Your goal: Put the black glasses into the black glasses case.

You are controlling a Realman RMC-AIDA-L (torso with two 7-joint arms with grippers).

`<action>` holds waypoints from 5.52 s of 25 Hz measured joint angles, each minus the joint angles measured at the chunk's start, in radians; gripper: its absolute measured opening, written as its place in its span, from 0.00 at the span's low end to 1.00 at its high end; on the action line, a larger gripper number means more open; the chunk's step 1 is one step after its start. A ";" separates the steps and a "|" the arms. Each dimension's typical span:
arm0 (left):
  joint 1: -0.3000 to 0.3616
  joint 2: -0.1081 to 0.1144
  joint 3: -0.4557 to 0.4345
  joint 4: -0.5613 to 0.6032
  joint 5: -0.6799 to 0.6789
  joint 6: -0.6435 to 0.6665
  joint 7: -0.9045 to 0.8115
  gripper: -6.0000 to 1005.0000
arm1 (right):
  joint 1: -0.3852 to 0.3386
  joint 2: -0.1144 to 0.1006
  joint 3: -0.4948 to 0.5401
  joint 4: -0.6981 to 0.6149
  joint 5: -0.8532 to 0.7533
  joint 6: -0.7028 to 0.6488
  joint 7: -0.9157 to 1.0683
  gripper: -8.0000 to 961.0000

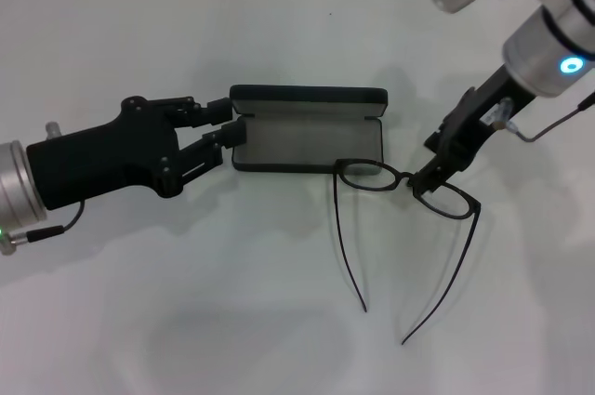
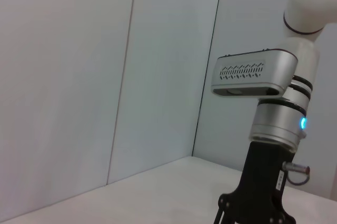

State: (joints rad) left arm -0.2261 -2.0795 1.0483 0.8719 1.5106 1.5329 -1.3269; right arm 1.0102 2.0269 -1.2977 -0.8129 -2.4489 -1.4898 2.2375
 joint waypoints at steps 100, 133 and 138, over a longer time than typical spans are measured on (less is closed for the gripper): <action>-0.207 -0.006 -0.057 -0.266 -0.079 0.344 0.097 0.06 | -0.414 -0.002 0.015 0.051 1.063 -0.025 -0.807 0.08; -0.231 -0.006 -0.052 -0.306 -0.080 0.351 0.116 0.06 | -0.414 -0.002 0.024 0.089 1.083 -0.045 -0.821 0.08; -0.231 -0.007 -0.051 -0.308 -0.080 0.347 0.122 0.06 | -0.411 -0.003 0.021 0.089 1.093 -0.069 -0.823 0.08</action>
State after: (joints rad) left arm -0.4571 -2.0860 0.9971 0.5642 1.4304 1.8797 -1.2046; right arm 0.5987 2.0241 -1.2765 -0.7239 -1.3563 -1.5593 1.4149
